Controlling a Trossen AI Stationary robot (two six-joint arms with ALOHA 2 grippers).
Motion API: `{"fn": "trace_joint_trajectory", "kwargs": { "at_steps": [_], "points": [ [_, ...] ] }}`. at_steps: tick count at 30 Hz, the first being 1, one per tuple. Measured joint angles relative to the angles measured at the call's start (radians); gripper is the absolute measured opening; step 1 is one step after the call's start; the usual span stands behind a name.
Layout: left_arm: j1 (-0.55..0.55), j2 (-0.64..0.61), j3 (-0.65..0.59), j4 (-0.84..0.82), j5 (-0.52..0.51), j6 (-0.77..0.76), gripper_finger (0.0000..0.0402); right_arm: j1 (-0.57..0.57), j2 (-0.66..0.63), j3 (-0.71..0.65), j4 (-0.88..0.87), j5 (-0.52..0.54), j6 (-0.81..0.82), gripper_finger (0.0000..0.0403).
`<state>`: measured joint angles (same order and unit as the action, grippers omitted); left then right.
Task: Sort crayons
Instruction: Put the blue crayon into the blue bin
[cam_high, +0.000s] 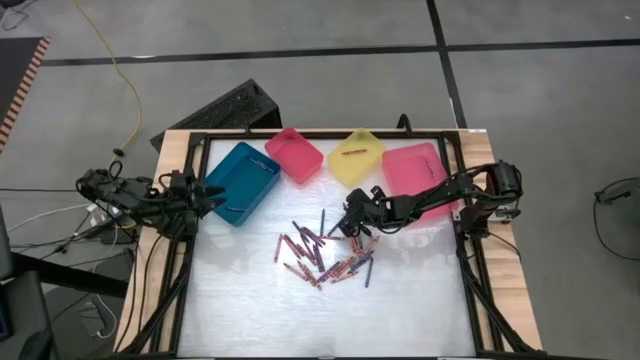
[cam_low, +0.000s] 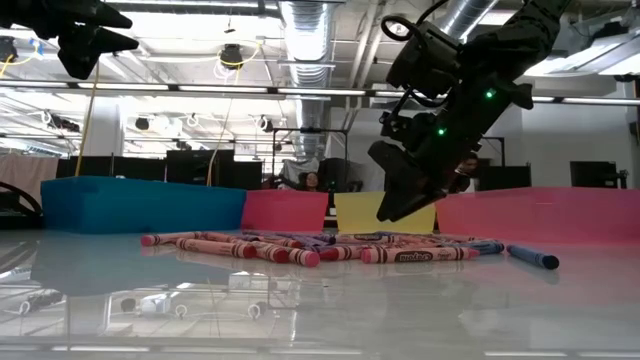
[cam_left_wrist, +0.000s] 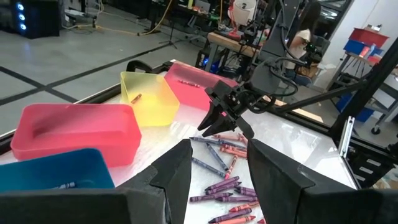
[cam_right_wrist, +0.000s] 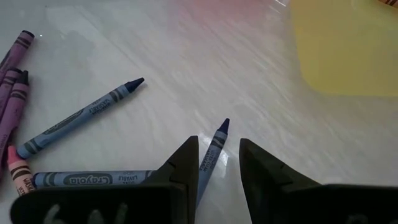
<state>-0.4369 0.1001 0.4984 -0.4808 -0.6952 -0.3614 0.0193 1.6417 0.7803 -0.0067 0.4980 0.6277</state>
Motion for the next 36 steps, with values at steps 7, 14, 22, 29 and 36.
{"fn": "trace_joint_trajectory", "kwargs": {
  "at_steps": [7,14,22,29,36],
  "points": [
    [0.0,0.0,0.0,0.0,0.0,0.003,0.0145,0.0,0.0,0.0,0.0,0.001,0.0,0.0111],
    [0.0,0.0,0.0,-0.002,0.0,0.002,0.0145,0.0,0.0,0.0,0.0,0.004,0.019,0.0111],
    [0.0,0.0,0.0,-0.003,0.0,0.002,0.0145,0.0,0.0,0.0,0.001,0.037,0.019,0.0111],
    [0.0,0.0,0.0,-0.003,-0.001,0.002,0.0145,0.0,0.0,0.0,0.002,0.039,0.019,0.0111],
    [0.0,0.0,0.0,-0.003,-0.001,0.002,0.0145,0.003,0.04,0.001,0.07,0.038,0.018,0.0111]
  ]
}}
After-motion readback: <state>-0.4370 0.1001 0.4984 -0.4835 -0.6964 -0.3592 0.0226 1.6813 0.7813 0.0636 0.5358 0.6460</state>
